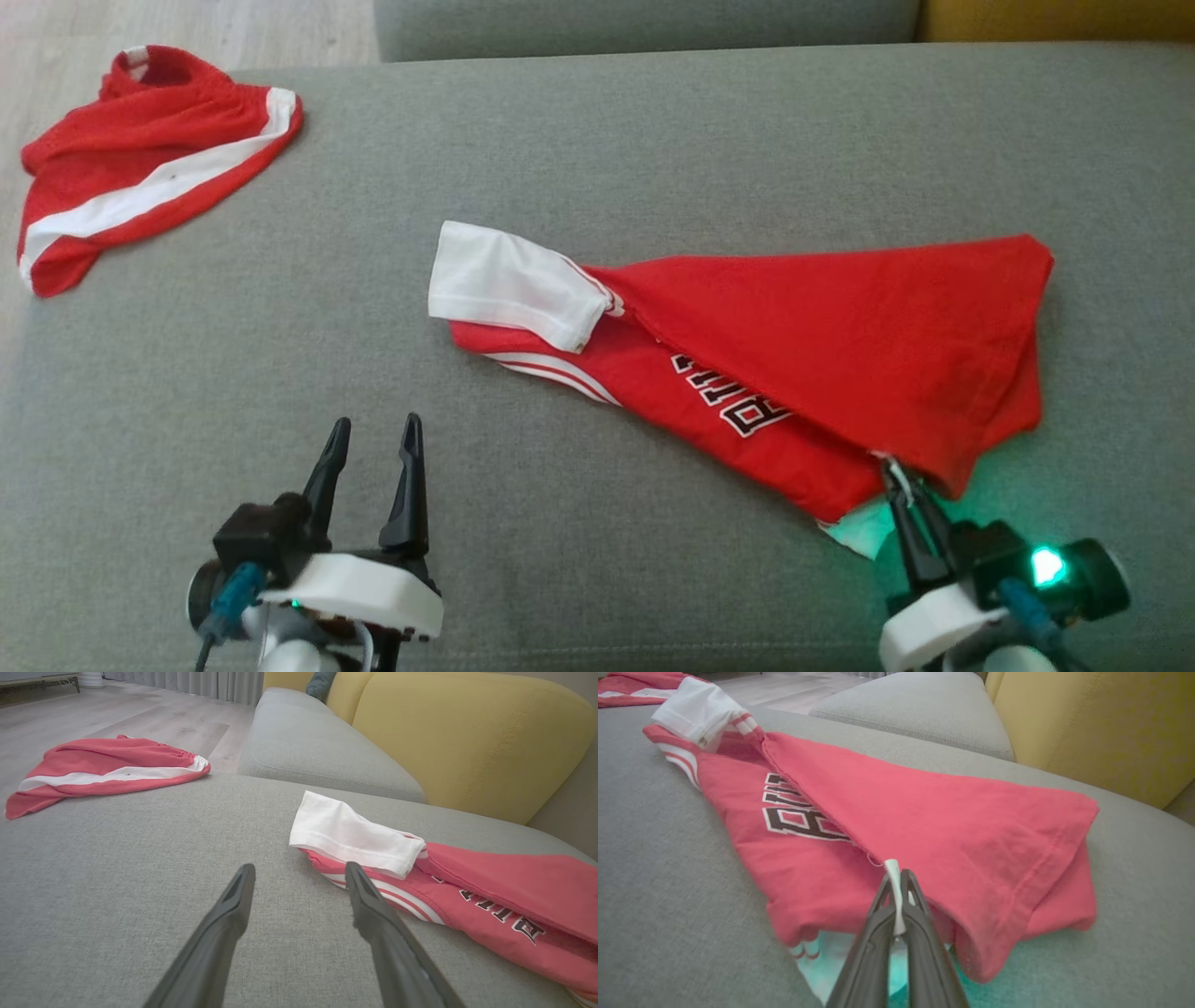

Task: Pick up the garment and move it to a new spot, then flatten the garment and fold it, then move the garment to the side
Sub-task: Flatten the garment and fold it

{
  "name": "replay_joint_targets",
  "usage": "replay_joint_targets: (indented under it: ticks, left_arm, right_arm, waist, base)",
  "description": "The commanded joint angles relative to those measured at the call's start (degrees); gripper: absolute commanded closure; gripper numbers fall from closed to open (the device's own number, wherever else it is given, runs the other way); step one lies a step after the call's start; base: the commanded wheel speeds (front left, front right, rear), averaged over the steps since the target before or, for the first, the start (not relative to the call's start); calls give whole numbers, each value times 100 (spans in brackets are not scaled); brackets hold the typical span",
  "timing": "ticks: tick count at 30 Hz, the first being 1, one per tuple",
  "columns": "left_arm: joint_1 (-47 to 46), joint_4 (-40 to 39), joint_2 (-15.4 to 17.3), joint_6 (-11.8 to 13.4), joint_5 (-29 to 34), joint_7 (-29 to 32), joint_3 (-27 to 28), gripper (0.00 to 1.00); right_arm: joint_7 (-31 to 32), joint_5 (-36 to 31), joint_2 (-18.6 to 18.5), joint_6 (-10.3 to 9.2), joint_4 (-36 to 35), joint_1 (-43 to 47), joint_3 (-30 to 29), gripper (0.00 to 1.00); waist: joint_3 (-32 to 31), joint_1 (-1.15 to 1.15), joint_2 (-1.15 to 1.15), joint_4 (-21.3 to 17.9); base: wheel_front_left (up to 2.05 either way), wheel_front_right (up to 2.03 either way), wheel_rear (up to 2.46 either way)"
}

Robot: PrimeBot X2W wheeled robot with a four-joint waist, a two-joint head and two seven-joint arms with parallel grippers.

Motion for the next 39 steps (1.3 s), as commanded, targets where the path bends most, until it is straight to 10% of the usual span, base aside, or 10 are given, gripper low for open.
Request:
replay_joint_targets:
  ticks: [1,9,10,11,39]
  left_arm:
    - [-269,-176,-21,12,-15,-71,146,0]
    - [-309,-129,-21,-7,-12,-71,197,0]
    - [-329,-101,-21,-12,-17,-71,215,0]
    - [-396,-14,-21,-38,-48,-71,256,0]
    - [-3008,3269,172,-456,-1101,495,910,0]
  right_arm:
    - [-46,-54,-23,42,-180,-36,220,100]
    - [-35,10,-23,42,-95,19,263,92]
    - [-39,39,-23,42,-108,2,266,65]
    - [-47,103,-23,42,-151,-25,275,0]
    - [-63,555,-23,42,-1637,-348,290,0]
  waist:
    - [19,0,0,-29]
    - [18,0,0,-126]
    - [10,0,0,-144]
    - [-14,0,0,-186]
    - [556,0,0,-853]
  base:
    - [0,0,0]
    - [0,0,0]
    - [0,0,0]
    - [0,0,0]
    - [0,0,0]
